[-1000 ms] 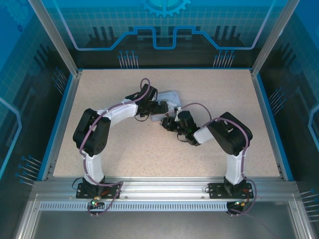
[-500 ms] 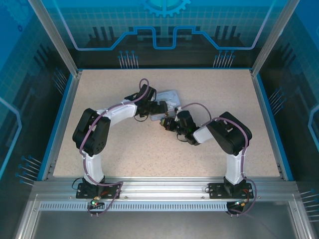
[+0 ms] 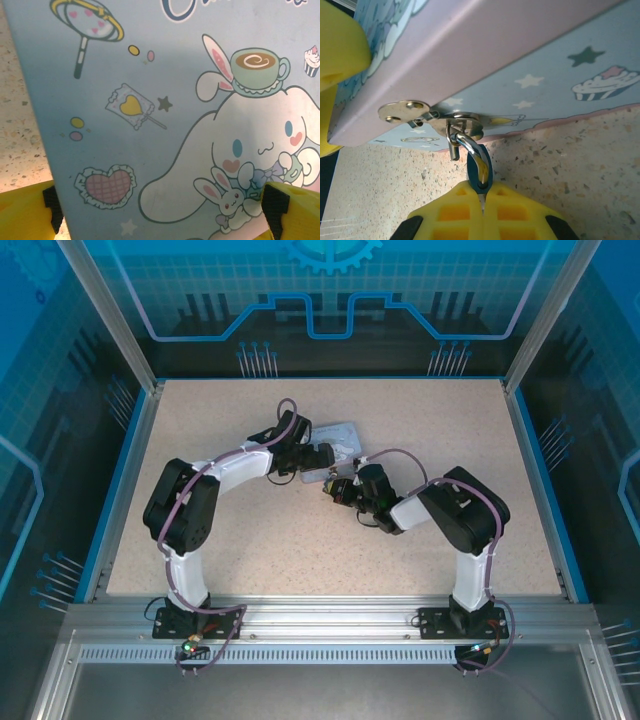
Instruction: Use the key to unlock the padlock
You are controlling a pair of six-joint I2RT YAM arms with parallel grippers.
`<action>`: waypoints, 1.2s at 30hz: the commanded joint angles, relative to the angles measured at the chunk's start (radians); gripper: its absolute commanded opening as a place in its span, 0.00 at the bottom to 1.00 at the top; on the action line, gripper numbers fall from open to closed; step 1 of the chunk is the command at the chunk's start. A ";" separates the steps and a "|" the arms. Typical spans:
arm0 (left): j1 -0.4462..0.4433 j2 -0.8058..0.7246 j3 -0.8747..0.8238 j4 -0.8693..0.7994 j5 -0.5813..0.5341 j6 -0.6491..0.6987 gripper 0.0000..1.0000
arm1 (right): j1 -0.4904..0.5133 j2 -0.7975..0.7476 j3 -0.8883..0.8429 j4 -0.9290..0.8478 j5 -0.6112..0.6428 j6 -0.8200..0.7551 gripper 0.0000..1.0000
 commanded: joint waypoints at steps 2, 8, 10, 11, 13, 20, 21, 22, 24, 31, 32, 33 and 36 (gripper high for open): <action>0.015 -0.025 -0.023 -0.049 -0.064 0.024 0.99 | -0.011 -0.003 -0.032 -0.053 -0.021 0.045 0.00; 0.015 -0.016 -0.027 -0.048 -0.054 0.013 0.99 | -0.032 0.031 -0.057 0.055 -0.043 0.141 0.00; 0.015 -0.014 -0.030 -0.048 -0.052 0.012 0.99 | -0.040 0.043 -0.063 0.092 -0.046 0.174 0.00; 0.015 -0.013 -0.030 -0.047 -0.052 0.012 0.99 | -0.043 0.049 -0.068 0.111 -0.048 0.189 0.00; 0.015 -0.010 -0.034 -0.048 -0.048 0.012 0.99 | -0.051 0.057 -0.070 0.138 -0.051 0.215 0.00; 0.014 0.002 -0.044 -0.056 -0.042 0.007 0.99 | -0.072 0.066 -0.075 0.174 -0.059 0.268 0.00; 0.015 0.002 -0.047 -0.057 -0.042 0.007 0.99 | -0.077 0.065 -0.076 0.177 -0.060 0.273 0.00; 0.014 0.003 -0.047 -0.057 -0.044 0.005 0.99 | -0.081 0.069 -0.078 0.182 -0.060 0.282 0.00; 0.015 0.005 -0.047 -0.061 -0.043 0.003 0.99 | -0.089 0.074 -0.083 0.204 -0.060 0.302 0.00; 0.016 0.013 -0.053 -0.066 -0.040 0.002 0.99 | -0.104 0.103 -0.080 0.247 -0.047 0.367 0.00; 0.015 0.015 -0.052 -0.066 -0.036 0.002 0.99 | -0.105 0.105 -0.079 0.249 -0.044 0.373 0.00; 0.015 0.018 -0.051 -0.067 -0.035 0.001 0.99 | -0.106 0.105 -0.079 0.250 -0.038 0.382 0.00; 0.014 0.032 -0.047 -0.073 -0.032 0.002 0.99 | -0.114 0.102 -0.080 0.235 -0.029 0.406 0.00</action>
